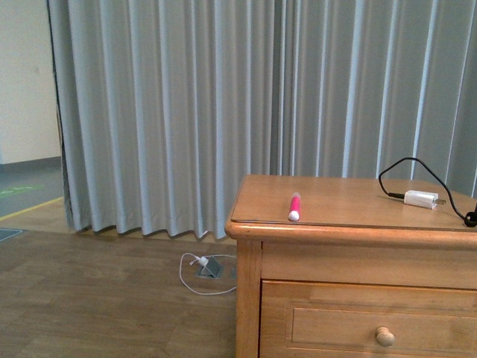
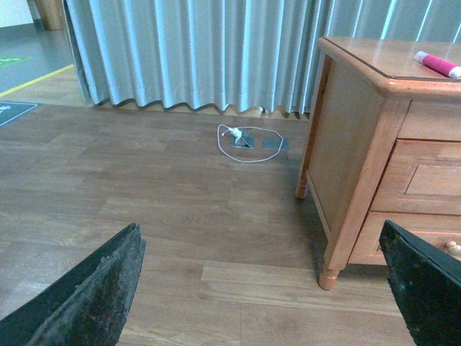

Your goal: Place pink marker in drawer with both arms

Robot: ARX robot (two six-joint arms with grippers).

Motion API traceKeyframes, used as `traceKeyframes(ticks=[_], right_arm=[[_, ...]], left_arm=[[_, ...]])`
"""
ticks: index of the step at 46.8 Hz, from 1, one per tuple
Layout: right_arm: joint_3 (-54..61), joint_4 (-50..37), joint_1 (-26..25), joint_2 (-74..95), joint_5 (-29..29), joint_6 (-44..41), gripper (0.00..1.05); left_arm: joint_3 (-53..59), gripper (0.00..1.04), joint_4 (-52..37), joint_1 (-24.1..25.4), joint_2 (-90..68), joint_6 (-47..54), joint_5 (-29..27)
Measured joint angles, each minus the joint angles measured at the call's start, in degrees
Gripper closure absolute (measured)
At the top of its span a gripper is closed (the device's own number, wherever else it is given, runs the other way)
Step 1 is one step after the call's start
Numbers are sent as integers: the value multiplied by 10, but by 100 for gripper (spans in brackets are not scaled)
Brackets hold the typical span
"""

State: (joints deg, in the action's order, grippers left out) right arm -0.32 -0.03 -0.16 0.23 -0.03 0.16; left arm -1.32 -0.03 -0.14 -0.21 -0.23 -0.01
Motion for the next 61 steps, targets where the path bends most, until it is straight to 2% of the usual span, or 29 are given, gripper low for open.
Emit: traceKeyframes(ticks=[47,51,53,56,61], right_arm=[[0,0,0,0,0,0,8],[-10,39,-10,19,-64,0,8],[-13,46,-7,40,-73,1,8],[-21,31,10,90,-59,2,8],[-46,-46,22,202,-55,3,8]], left_arm=[[0,6,0,0,0,0,0],[0,6,0,0,0,0,0],[0,6,0,0,0,0,0],[0,6,0,0,0,0,0],[0,6,0,0,0,0,0]])
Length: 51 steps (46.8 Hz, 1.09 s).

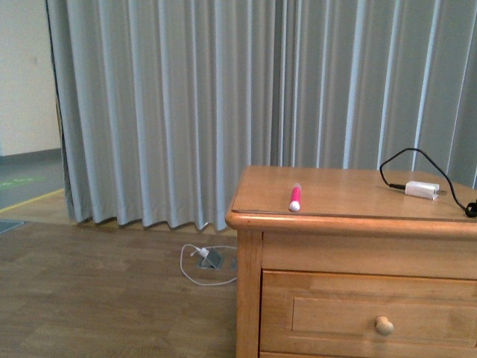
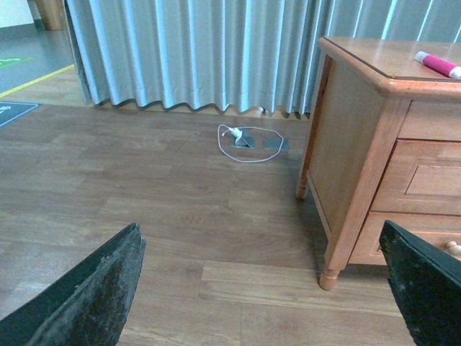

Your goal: Place pink marker in drawer with both arms

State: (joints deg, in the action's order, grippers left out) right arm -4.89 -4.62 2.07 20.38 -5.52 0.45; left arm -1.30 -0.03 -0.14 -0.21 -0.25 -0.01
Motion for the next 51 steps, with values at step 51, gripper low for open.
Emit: traceKeyframes(ticks=[51], right_arm=[[-418,-403,106,913,130,28,8]], left_arm=[[0,6,0,0,0,0,0]])
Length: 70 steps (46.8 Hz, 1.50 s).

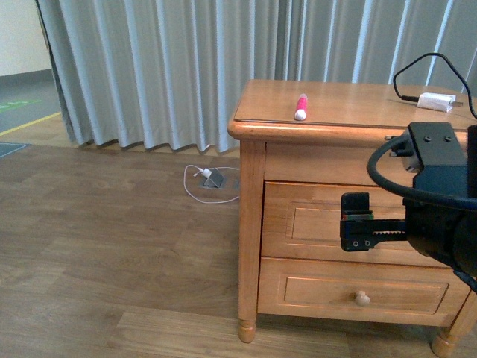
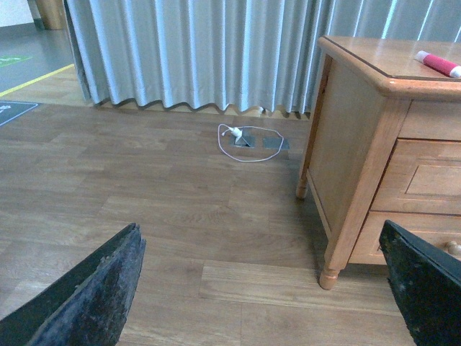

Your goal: Place pink marker in drawer with both arms

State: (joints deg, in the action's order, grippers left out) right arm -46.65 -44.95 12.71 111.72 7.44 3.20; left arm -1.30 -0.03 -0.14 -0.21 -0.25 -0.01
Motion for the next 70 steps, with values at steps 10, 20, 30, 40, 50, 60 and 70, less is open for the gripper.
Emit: traceKeyframes(ticks=[10,20,30,40,50,60,70], right_arm=[[-72,-5,1,92,11,-6,8],[-118,-12,-20,146,17,-16,8],[-146,-11,-38,176,17,-21,8],[-156,-10,-44,190,15,-26,8],[-166,-9,-44,198,16,-28,8],[-168,-7,-45,202,15,-28,8],[-168,-8,-50,205,19,-28,13]], left_arm=[[0,6,0,0,0,0,0],[0,6,0,0,0,0,0],[0,6,0,0,0,0,0],[0,6,0,0,0,0,0],[0,6,0,0,0,0,0],[0,6,0,0,0,0,0],[0,6,0,0,0,0,0]])
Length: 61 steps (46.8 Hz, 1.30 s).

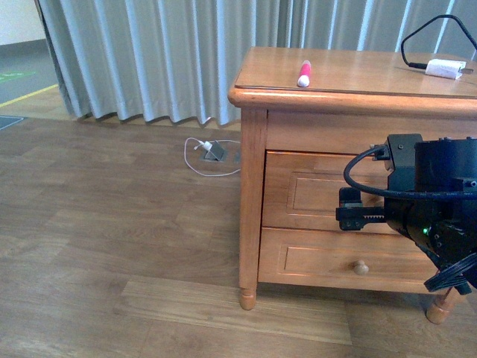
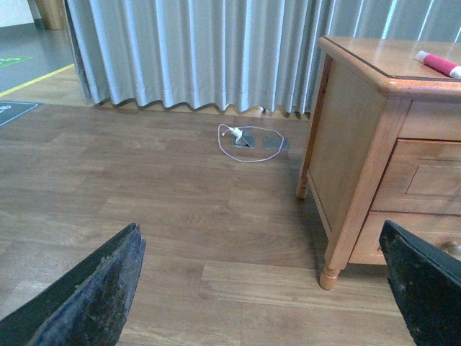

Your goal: Place pink marker in drawer with both arms

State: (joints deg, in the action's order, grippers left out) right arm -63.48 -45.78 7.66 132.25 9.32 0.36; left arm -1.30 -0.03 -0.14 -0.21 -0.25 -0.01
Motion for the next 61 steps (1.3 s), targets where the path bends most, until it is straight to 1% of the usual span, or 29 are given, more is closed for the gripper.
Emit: traceKeyframes(ticks=[2,4,5,9,10,12,13,14,19,20,25,37,45,61], right_arm=[[0,0,-1,1,0,-1,18],[-1,0,-2,2,-1,-2,25],[-1,0,-2,2,-1,-2,27],[-1,3,-4,2,-2,-3,41],[-1,3,-5,2,-2,-3,46],[-1,4,-5,2,-2,-4,52],[-1,5,-5,2,-3,-4,57],[-1,5,-5,2,-4,-4,59],[-2,10,-5,3,-4,-5,78],[-2,10,-5,3,-4,-5,79],[-3,13,-5,3,-8,-5,81],[24,7,-5,-15,-18,-3,81],[101,-8,0,-61,-28,3,81],[309,-98,-10,-164,-85,24,81]], left_arm=[[0,6,0,0,0,0,0],[0,6,0,0,0,0,0],[0,6,0,0,0,0,0],[0,6,0,0,0,0,0],[0,6,0,0,0,0,0],[0,6,0,0,0,0,0],[0,6,0,0,0,0,0],[0,6,0,0,0,0,0],[0,6,0,0,0,0,0],[0,6,0,0,0,0,0],[0,6,0,0,0,0,0],[0,6,0,0,0,0,0],[0,6,0,0,0,0,0],[0,6,0,0,0,0,0]])
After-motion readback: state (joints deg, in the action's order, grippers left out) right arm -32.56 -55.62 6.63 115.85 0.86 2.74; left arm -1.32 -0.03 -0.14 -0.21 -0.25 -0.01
